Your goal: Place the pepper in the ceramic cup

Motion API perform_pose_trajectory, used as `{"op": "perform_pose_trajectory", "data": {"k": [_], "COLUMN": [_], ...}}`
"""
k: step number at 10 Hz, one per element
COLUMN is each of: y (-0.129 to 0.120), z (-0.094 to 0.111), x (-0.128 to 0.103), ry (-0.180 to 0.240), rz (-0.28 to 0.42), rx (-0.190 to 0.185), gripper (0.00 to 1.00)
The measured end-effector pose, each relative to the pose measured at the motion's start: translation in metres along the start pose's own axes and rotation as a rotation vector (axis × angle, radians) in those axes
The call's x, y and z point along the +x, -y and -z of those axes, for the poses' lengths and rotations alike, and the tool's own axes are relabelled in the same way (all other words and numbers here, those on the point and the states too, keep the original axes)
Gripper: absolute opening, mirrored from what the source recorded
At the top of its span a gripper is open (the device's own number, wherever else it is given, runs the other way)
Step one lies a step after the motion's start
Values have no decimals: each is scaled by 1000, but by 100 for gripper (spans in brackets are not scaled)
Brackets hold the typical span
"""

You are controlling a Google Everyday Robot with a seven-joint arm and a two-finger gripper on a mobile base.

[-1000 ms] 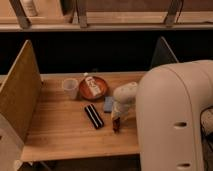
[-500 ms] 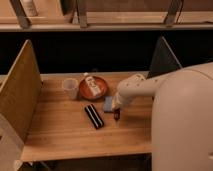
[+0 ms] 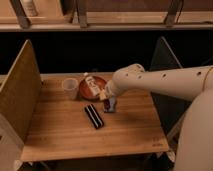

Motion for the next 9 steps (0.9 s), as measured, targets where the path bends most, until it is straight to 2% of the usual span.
{"op": "perform_pose_trajectory", "data": {"k": [2,4,7,9], "y": [-15,-20,-20,-8], "z": [16,19,18,13], "x": [-15,-18,-17,-16], "ry": [10,11,16,40], "rz": [86,105,95,34], "rx": [-25,-32,-39,-54], "gripper": [0,0,0,0]}}
